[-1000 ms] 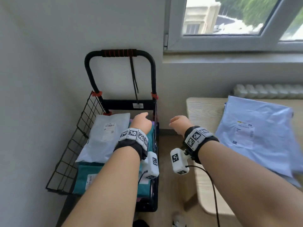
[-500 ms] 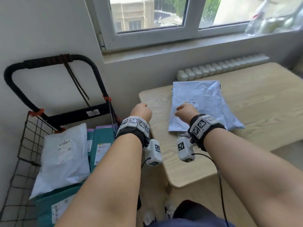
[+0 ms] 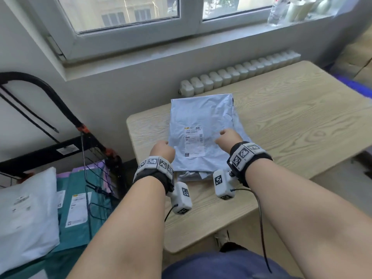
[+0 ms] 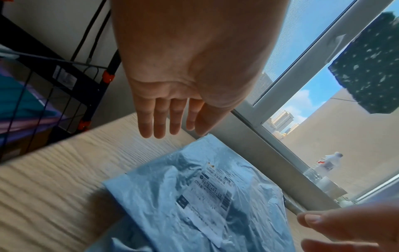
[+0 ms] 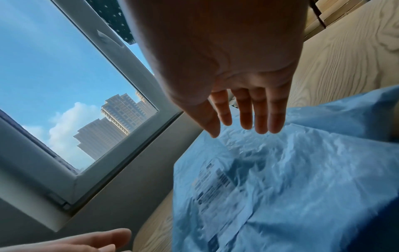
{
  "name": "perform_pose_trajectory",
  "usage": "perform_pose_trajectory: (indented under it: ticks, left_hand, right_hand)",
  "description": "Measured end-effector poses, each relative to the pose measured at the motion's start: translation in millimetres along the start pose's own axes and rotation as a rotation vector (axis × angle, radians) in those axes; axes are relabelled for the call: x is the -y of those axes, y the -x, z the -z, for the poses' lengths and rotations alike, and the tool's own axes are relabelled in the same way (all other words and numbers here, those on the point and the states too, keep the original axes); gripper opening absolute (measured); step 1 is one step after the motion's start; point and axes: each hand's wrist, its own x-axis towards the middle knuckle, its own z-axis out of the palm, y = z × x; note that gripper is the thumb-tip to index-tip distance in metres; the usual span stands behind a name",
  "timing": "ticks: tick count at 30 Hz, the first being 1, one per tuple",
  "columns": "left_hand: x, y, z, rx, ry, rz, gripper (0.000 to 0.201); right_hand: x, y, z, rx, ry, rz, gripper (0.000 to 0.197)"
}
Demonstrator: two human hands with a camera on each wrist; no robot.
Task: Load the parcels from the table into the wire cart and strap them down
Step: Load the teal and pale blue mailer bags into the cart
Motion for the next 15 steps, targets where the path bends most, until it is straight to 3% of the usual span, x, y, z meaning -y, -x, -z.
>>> perform_pose_trajectory:
  ticks: [2,5,6,9,13,15]
  left_hand:
    - [-15.9,-13.9,-14.2,0.0,0.01,0.03,0.053]
    - [-35.9,-35.5,-30.4,-0.016,0.038,0.077,0.056]
    - [-41.8,-42.0,-34.6,-0.024,0.044,0.093,0.056]
    - [-50.2,-63.9,-46.3,-0.073,0.079,0.15,0.055]
    - [-47.6,-84.8,-58.8,-0.124,0.117,0.231,0.049]
    - [-46.6,-89.7,-63.7,-0.123,0.124,0.281,0.049]
  right_hand:
    - [-9.4,-23.4,11.9,0.028,0.025,-0.01,0.039]
    - [-18.0,-52.2,24.5,0.033,0.041,-0.015,0.015]
    - [-21.1,-61.5,27.5,0.034,0.04,-0.015,0.015]
    - [-30.4,-87.5,31.8,0.044,0.042,-0.026,0.039]
    - [-36.4,-108.2,33.3,0.086,0.101,0.039,0.036]
    - [-38.4,-114.6,34.3,0.08,0.104,0.038,0.025]
